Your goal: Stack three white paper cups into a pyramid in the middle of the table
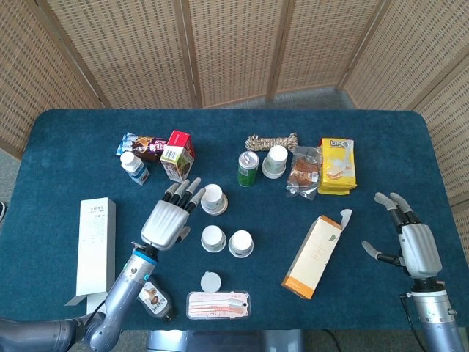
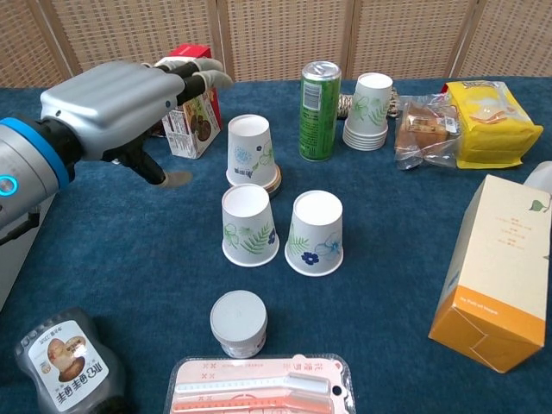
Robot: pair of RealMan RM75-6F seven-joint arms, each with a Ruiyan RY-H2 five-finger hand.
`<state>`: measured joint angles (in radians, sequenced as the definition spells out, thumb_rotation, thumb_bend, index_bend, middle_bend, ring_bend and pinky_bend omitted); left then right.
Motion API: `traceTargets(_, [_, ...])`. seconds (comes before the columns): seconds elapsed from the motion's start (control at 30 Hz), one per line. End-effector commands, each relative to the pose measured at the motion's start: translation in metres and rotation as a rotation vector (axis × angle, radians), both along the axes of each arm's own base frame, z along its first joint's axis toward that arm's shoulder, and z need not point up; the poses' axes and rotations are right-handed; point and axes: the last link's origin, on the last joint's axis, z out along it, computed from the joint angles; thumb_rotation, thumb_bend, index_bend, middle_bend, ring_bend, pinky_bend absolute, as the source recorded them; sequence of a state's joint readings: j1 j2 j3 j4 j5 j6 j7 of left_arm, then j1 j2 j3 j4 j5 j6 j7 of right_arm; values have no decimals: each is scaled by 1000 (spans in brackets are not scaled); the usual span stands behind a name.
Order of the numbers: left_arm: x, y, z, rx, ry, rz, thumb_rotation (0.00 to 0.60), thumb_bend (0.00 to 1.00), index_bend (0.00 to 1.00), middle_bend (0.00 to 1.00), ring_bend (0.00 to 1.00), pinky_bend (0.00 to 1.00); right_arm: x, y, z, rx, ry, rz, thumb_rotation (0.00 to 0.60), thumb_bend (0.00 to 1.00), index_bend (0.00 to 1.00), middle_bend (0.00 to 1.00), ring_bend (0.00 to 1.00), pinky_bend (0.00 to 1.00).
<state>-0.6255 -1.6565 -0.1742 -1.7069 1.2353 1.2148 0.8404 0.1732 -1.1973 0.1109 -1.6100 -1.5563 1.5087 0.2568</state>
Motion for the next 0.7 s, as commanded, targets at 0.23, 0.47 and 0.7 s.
traceTargets(0.23, [16, 20, 3, -8, 44, 44, 600, 300, 32, 0, 0, 173, -1, -1, 1, 0, -4, -2, 600, 227, 110, 231, 94, 281])
traceTargets(0.47, [24, 27, -8, -26, 98, 62, 600, 295, 51, 0, 0, 191, -2, -1, 1, 0, -7, -6, 600, 227, 110, 231, 94, 280])
traceTargets(0.7, [29, 31, -21, -34, 129, 69, 600, 292, 64, 0, 0, 238, -3, -2, 2, -2, -15, -10, 600, 227, 110, 235, 94, 280])
